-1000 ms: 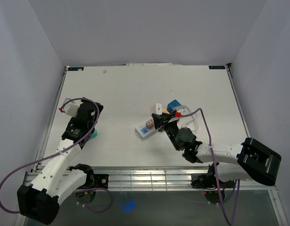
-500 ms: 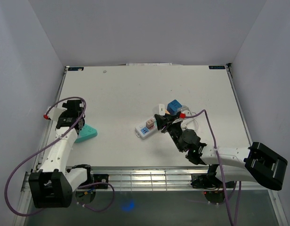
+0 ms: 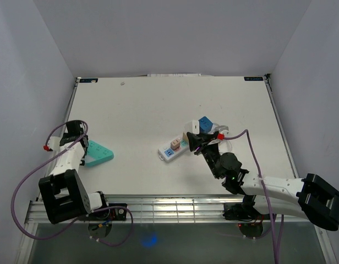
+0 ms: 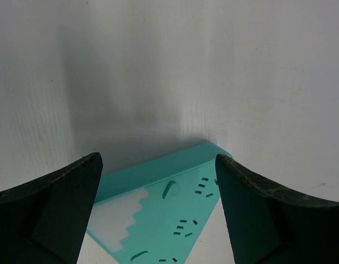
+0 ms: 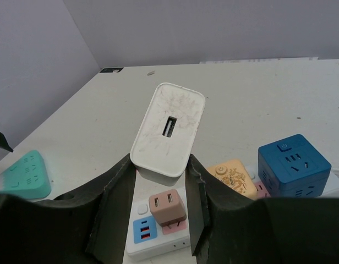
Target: Insert the plug
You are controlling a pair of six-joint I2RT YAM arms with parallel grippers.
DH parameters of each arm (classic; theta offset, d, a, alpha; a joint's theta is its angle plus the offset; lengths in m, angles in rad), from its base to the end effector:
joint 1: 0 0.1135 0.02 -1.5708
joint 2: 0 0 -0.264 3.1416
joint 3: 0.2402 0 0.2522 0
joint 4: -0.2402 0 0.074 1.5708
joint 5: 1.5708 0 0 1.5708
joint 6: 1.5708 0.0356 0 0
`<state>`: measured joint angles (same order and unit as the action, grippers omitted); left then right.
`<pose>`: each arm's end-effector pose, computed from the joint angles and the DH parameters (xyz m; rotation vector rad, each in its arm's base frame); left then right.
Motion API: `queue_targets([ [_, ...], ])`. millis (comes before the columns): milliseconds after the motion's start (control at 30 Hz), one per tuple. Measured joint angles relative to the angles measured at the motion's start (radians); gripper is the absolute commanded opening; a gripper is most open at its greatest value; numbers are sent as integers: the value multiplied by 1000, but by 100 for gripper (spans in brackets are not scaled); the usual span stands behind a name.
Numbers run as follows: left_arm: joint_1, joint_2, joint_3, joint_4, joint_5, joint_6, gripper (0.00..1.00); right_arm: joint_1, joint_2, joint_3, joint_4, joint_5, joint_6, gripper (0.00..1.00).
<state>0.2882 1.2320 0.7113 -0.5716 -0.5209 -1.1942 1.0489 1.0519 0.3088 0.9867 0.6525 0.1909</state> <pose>0.2087 0.0803 0.1996 -1.7883 1.7157 0.3286 0.1231 0.1707 0.2459 -0.0289 1.4039 0.6026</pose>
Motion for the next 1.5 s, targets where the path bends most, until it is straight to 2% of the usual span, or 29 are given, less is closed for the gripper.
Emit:
queue_targets([
  [167,-1,111,-1,45,67,-5,89,-7,-33,-12,-5,2,-8,8],
  [300,-42,117,-32,100,142,-19,88,-14,-34,-12,-7,1,-11,8],
  [400,-146,95,-74,138,143,-43,88,-17,-28,-12,-6,-1,-11,8],
  [600,-450,79,-108,213,117,-113,88,-21,21,-11,-13,-9,-11,8],
  [700,-542,108,-98,235,81,-135,88,-22,48,-11,-23,-14,-11,8],
  [800,-597,121,-88,241,50,-153,96,-25,55,-10,-31,-22,-11,8],
  [967,-608,77,-98,195,39,-147,98,-28,56,-9,-42,-32,-9,8],
  [1067,-608,24,-102,178,52,-78,98,-29,56,-3,-50,-38,-8,8],
  [1300,-607,-160,-222,320,180,137,98,-29,56,10,-60,-57,-4,8],
  [1500,-605,-188,-253,325,232,200,98,-34,56,10,-68,-63,4,8],
])
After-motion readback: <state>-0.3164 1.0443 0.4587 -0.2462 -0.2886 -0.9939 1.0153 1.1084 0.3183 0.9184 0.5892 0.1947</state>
